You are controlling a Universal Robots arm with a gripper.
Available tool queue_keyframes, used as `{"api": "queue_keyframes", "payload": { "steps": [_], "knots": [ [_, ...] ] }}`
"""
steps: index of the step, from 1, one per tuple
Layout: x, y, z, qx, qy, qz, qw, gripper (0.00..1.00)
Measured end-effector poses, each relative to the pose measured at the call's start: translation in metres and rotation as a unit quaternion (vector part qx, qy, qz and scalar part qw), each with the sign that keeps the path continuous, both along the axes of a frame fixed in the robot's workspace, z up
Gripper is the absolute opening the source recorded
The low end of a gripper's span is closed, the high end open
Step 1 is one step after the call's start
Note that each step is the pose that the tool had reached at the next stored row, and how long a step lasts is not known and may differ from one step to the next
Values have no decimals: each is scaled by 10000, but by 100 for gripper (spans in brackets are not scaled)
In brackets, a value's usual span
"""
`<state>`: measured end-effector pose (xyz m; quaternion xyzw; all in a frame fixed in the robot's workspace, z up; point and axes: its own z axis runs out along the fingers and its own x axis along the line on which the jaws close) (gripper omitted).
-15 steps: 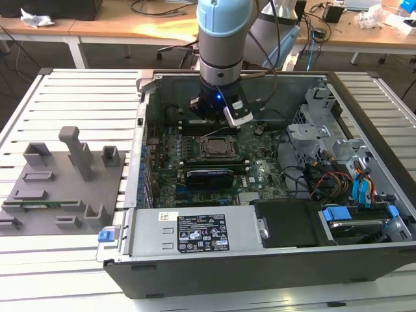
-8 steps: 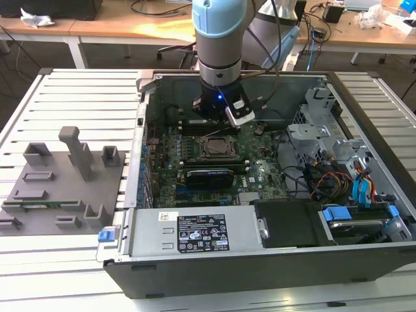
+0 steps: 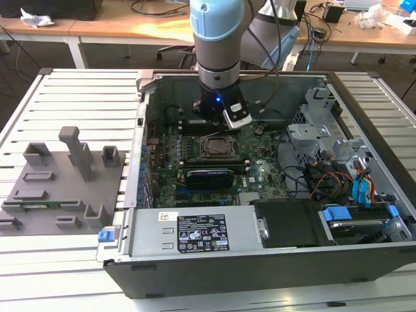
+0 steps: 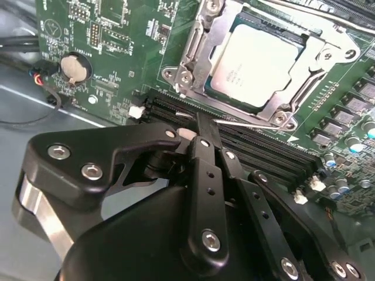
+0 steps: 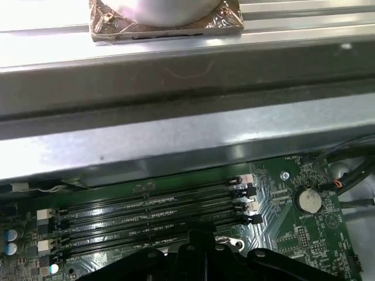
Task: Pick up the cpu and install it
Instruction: 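Install the first cpu locking lever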
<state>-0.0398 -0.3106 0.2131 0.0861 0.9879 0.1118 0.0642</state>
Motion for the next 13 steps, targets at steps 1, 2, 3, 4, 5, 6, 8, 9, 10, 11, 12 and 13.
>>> {"api": "queue_keyframes", "payload": {
  "steps": [1, 2, 3, 4, 5, 6, 8, 9, 10, 11, 12, 13],
  "knots": [
    [-13, 0, -7, 0, 0, -36, 10000, 11],
    [-22, -1, -10, -1, 1, -59, 10000, 11],
    [-39, -1, -14, -1, 1, -101, 9999, 11],
    [-47, 0, -16, -1, 1, -119, 9999, 11],
    [-58, 1, -18, 0, 0, -145, 9999, 11],
    [-66, 1, -20, 0, 0, -172, 9999, 11],
    [-84, 3, -24, 0, 0, -230, 9997, 11],
    [-114, 6, -30, -1, 1, -327, 9995, 11],
    [-138, 18, -50, 0, 0, -584, 9983, 11],
    [-108, 68, -79, 0, -5, -652, 9979, 11],
    [-106, 68, -103, 6, -88, -652, 9978, 11],
    [-106, 67, -107, 7, -107, -651, 9978, 11]
  ]
}}
